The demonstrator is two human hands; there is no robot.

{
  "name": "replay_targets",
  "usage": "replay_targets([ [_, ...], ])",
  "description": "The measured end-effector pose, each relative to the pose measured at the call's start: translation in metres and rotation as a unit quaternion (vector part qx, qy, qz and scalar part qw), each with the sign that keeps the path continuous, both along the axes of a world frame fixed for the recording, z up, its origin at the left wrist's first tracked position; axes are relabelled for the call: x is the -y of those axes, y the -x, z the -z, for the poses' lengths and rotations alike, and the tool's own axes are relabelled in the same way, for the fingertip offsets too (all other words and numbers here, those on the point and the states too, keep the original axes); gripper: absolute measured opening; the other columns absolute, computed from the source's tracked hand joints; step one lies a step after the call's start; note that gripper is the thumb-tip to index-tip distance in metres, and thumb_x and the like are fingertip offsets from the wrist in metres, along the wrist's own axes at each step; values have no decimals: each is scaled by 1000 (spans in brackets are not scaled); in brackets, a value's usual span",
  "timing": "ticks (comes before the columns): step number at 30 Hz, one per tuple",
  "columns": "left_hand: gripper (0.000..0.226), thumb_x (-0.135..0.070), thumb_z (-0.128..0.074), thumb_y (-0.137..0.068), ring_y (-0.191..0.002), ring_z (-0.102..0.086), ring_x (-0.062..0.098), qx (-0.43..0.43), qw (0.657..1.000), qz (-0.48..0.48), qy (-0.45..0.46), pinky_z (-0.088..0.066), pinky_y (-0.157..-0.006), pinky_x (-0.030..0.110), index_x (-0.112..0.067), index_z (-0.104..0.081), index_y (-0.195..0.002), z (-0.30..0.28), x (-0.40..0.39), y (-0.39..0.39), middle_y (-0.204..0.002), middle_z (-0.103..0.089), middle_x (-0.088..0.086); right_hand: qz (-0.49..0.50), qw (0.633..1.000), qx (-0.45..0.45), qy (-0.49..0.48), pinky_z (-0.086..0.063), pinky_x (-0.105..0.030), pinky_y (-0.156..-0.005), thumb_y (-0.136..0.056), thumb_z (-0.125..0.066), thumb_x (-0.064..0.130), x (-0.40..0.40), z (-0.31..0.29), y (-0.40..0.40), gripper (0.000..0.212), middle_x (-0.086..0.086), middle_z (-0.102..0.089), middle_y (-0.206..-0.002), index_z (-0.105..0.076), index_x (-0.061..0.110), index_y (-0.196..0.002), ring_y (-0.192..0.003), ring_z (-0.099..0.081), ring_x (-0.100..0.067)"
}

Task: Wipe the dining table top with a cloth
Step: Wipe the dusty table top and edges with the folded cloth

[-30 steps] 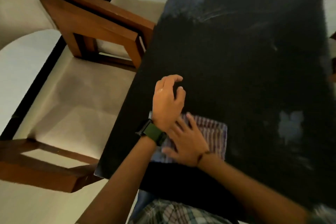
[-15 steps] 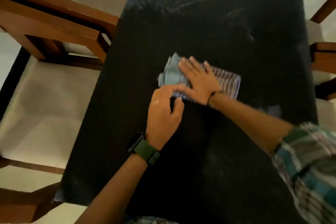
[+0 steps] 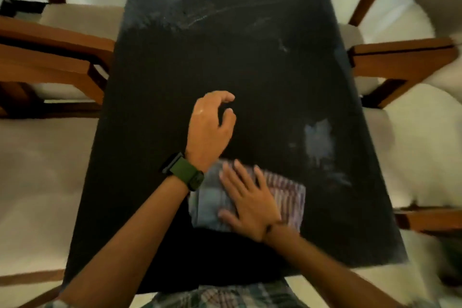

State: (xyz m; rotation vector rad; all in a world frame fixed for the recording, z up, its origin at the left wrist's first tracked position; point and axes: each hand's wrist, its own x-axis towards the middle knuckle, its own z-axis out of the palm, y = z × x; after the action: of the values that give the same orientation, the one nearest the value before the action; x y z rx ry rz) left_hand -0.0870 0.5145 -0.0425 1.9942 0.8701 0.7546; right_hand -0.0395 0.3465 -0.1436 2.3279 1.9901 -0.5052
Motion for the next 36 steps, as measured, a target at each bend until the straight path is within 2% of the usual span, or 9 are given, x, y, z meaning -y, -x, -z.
replay_targets([
  [3, 25, -9, -51, -87, -105, -52, 14, 7, 999, 32, 13, -37, -90, 22, -10, -55, -111, 3, 3, -3, -114, -59, 6, 42, 998, 36, 7, -12, -52, -110, -90, -23, 66, 79, 8, 31, 75, 2, -14, -157, -18, 20, -150, -145, -8, -21],
  [6, 25, -8, -51, -87, -105, -53, 16, 11, 998, 61, 18, -38, -90, 22, -9, -55, -111, 5, 16, -8, -113, -60, 7, 47, 998, 35, 14, -11, -52, -112, -91, -19, 66, 90, 6, 30, 75, 2, -16, -156, -17, 21, -150, -145, -10, -20],
  [11, 24, -8, -51, -86, -105, -52, 15, -1, 996, 84, 34, -36, -89, 20, -9, -56, -109, 25, 35, -12, -112, -60, 7, 115, 993, 17, 11, 1, -49, -114, -90, -13, 67, 56, 2, -15, 73, 8, -5, -156, -4, 26, -149, -145, 2, -15],
  [14, 24, -8, -51, -86, -107, -52, 17, -31, 995, 84, 49, -33, -89, 18, -10, -56, -109, 36, 40, -18, -113, -60, 7, 158, 986, 36, 28, 7, -46, -116, -86, -10, 68, 24, 1, -65, 75, 10, 4, -156, 6, 29, -147, -144, 11, -13],
  [18, 22, -8, -51, -85, -103, -52, 18, -58, 995, 71, 47, -31, -85, 14, -10, -56, -107, 43, 46, -39, -111, -60, 8, 160, 986, 47, 27, 7, -46, -116, -86, -11, 67, -8, 2, -133, 74, 8, 4, -157, 5, 30, -149, -142, 14, -10],
  [25, 24, -8, -52, -86, -103, -51, 14, -84, 995, 35, 43, -32, -84, 7, -12, -56, -109, 46, 73, -82, -111, -60, 4, 140, 988, 68, -12, 3, -47, -115, -93, -22, 63, -72, 11, -272, 70, 4, -2, -158, -3, 28, -150, -145, 4, -16],
  [29, 24, -10, -51, -87, -100, -50, 9, -105, 991, -18, 83, -38, -80, 13, -17, -55, -109, 52, 97, -104, -111, -56, -4, 94, 992, 72, -30, 0, -49, -116, -91, -20, 65, -108, 15, -337, 71, 4, -4, -159, -7, 27, -150, -145, 1, -16],
  [32, 24, -11, -50, -88, -99, -51, 8, -110, 988, -35, 101, -42, -82, 19, -19, -54, -109, 52, 113, -117, -107, -49, -11, 93, 993, 67, -32, 0, -49, -116, -91, -19, 65, -130, 15, -364, 71, 4, -3, -159, -7, 27, -150, -145, 1, -16],
  [36, 23, -11, -50, -88, -98, -50, 6, -104, 990, -39, 90, -42, -82, 15, -20, -54, -108, 48, 127, -127, -106, -48, -13, 89, 993, 69, -33, 0, -47, -115, -92, -20, 62, -122, 11, -356, 70, 1, -3, -159, -7, 24, -150, -145, 2, -18],
])
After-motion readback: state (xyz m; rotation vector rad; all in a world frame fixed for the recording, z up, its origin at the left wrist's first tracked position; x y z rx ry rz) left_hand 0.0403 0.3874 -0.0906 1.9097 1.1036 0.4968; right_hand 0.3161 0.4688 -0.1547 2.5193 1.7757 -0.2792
